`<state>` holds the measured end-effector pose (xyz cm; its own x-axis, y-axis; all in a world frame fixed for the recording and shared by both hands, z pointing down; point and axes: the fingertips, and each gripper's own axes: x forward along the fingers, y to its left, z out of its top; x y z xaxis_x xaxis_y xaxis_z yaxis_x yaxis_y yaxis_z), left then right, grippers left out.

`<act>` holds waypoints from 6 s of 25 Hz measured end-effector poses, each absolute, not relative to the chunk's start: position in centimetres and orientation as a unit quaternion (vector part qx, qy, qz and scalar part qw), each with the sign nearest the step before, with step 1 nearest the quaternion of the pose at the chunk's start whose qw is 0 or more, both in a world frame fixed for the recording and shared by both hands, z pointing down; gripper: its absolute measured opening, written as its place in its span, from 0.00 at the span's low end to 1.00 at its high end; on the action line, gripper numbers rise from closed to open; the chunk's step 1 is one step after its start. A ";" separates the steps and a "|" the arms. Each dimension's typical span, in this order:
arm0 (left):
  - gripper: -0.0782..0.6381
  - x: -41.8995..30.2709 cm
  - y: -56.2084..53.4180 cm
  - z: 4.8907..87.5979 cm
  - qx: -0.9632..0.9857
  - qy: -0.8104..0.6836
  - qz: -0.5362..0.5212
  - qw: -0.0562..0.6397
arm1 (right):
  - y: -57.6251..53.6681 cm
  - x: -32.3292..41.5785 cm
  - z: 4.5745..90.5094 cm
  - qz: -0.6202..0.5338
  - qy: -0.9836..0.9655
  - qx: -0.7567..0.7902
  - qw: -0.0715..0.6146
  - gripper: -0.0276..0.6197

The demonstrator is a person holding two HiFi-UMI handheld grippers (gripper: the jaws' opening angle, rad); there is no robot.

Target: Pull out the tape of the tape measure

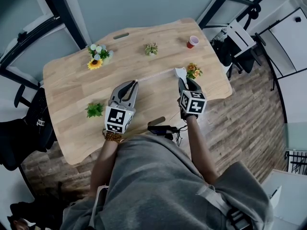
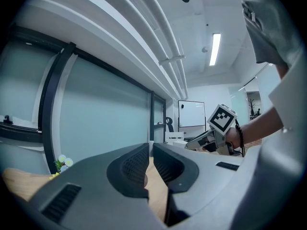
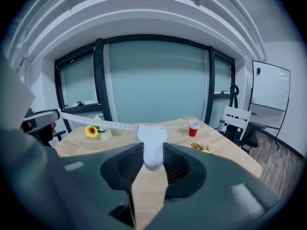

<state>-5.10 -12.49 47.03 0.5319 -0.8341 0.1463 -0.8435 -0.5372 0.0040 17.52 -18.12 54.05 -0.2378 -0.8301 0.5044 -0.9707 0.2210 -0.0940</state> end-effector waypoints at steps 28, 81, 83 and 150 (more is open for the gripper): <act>0.16 -6.9 -13.1 46.9 0.862 -0.502 0.060 0.041 | -18.4 19.6 54.7 0.200 -0.745 0.609 0.182 0.25; 0.16 -9.2 -13.7 47.0 0.844 -0.532 0.045 0.055 | -18.0 21.5 55.6 0.213 -0.749 0.603 0.170 0.25; 0.16 -9.3 -13.7 47.2 0.843 -0.533 0.047 0.058 | -17.9 21.5 55.5 0.213 -0.749 0.604 0.168 0.25; 0.16 -8.7 -15.4 67.2 0.818 -0.484 0.204 0.234 | -19.3 13.0 66.8 0.212 -0.817 0.463 0.271 0.25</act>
